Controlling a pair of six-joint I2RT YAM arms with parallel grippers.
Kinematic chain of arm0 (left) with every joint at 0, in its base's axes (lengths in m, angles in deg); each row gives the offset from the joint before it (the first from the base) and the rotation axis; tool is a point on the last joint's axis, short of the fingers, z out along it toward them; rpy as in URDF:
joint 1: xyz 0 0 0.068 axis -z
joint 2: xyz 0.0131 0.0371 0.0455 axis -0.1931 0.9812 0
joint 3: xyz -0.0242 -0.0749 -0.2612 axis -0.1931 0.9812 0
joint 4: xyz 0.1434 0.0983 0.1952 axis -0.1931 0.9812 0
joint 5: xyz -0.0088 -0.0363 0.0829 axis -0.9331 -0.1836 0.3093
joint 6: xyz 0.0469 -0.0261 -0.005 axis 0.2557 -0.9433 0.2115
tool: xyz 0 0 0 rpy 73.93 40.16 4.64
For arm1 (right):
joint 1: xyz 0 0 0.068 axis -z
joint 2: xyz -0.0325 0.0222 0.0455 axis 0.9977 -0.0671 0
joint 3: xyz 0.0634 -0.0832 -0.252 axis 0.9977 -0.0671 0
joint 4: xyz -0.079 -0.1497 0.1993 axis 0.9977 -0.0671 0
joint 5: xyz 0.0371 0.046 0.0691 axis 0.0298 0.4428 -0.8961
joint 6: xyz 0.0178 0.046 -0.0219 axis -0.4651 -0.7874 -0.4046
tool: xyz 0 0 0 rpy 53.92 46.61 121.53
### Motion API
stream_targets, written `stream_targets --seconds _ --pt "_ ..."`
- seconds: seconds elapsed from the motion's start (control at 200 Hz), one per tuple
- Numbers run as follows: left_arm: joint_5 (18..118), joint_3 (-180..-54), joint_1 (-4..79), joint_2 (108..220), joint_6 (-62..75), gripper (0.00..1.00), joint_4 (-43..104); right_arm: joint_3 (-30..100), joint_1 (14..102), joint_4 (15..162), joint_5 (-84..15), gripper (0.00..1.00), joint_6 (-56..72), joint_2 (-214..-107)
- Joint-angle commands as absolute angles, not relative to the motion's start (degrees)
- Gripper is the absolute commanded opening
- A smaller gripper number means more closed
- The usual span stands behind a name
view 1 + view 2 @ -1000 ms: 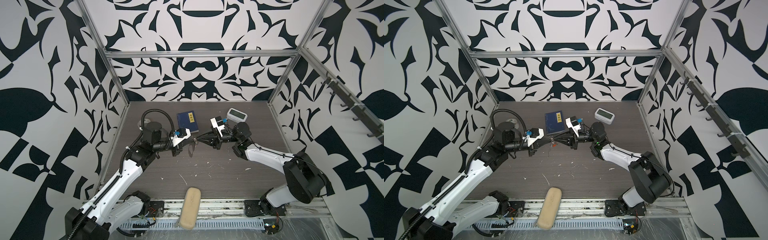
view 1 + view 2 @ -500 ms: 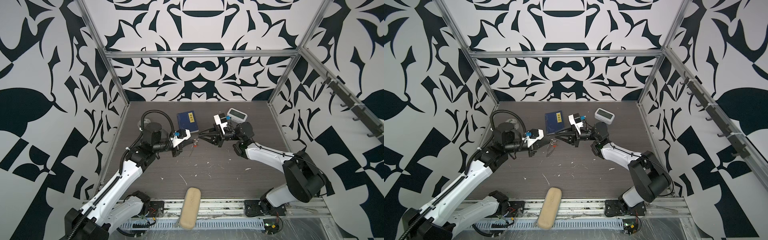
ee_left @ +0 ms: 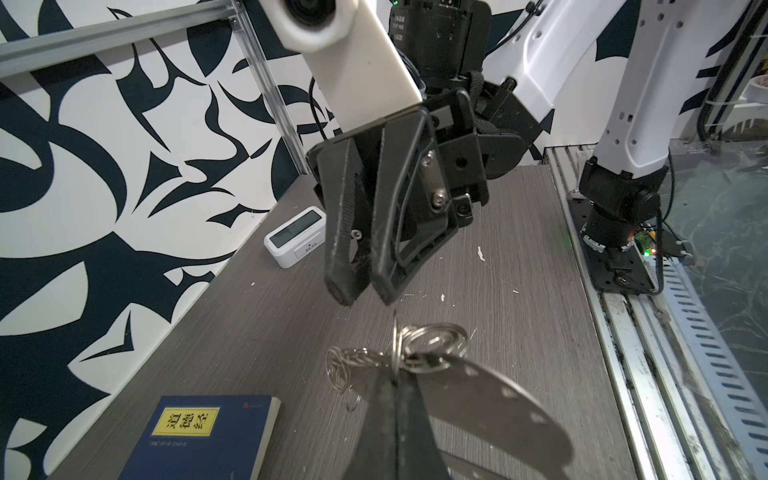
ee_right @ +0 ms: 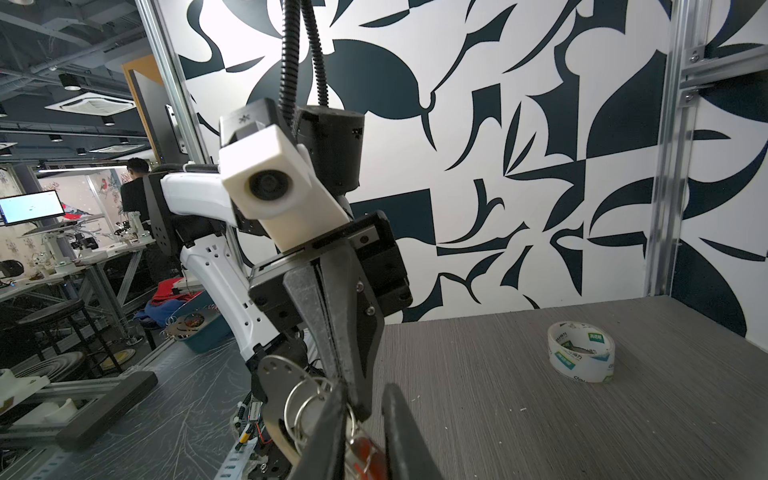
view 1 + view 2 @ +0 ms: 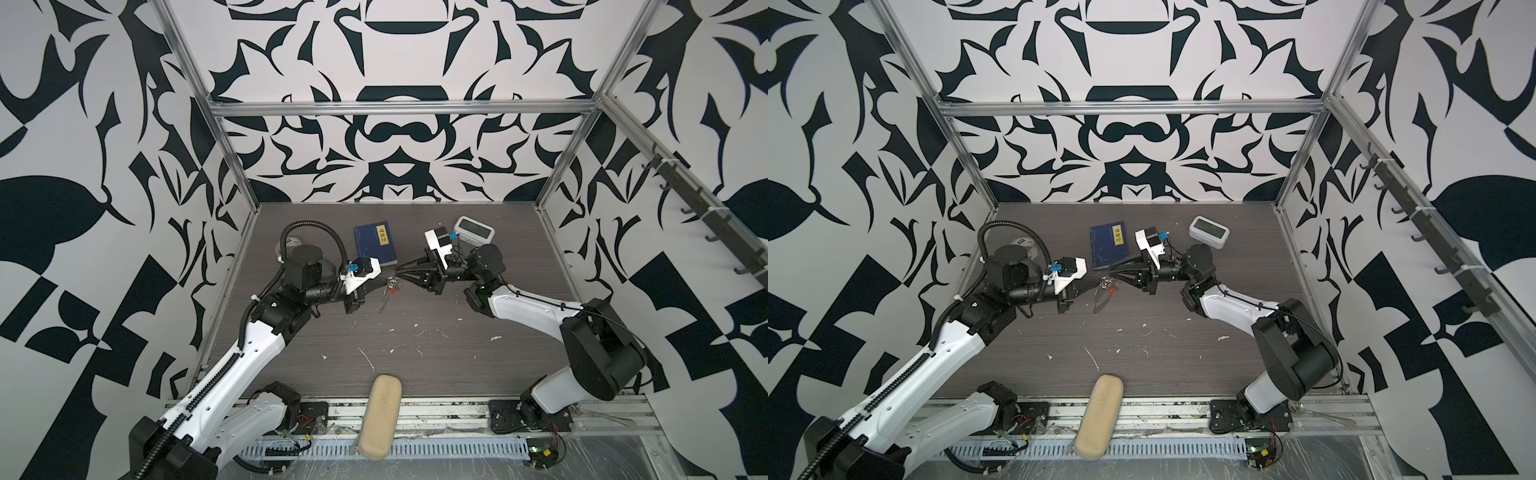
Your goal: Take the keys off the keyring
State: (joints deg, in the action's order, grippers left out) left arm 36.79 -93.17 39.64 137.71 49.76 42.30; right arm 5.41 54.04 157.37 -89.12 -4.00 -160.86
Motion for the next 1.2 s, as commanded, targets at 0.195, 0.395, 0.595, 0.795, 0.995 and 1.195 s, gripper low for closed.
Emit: stream_targets --seconds 0.195,0.395,0.595,0.795,0.995,1.195 --pt "35.1 -92.4 39.6 137.2 49.0 0.00 40.2 6.4 53.4 159.5 -90.3 0.20 -4.2 -160.4" --pt "35.0 -92.3 39.7 137.3 48.9 0.00 39.8 6.6 53.2 158.0 -90.9 0.20 -3.4 -160.7" --pt "34.9 -92.3 39.7 137.3 48.7 0.00 39.7 6.8 52.9 157.5 -91.2 0.16 -3.1 -161.3" --pt "34.8 -92.2 39.7 137.3 48.6 0.00 39.5 7.2 52.9 157.0 -91.6 0.00 -2.9 -161.6" --pt "34.6 -92.2 39.6 137.6 48.6 0.00 39.4 7.5 52.6 157.0 -91.9 0.00 -3.1 -161.3" --pt "34.4 -92.4 39.6 137.6 48.6 0.00 39.3 7.6 52.5 156.6 -92.0 0.04 -3.1 -161.5"
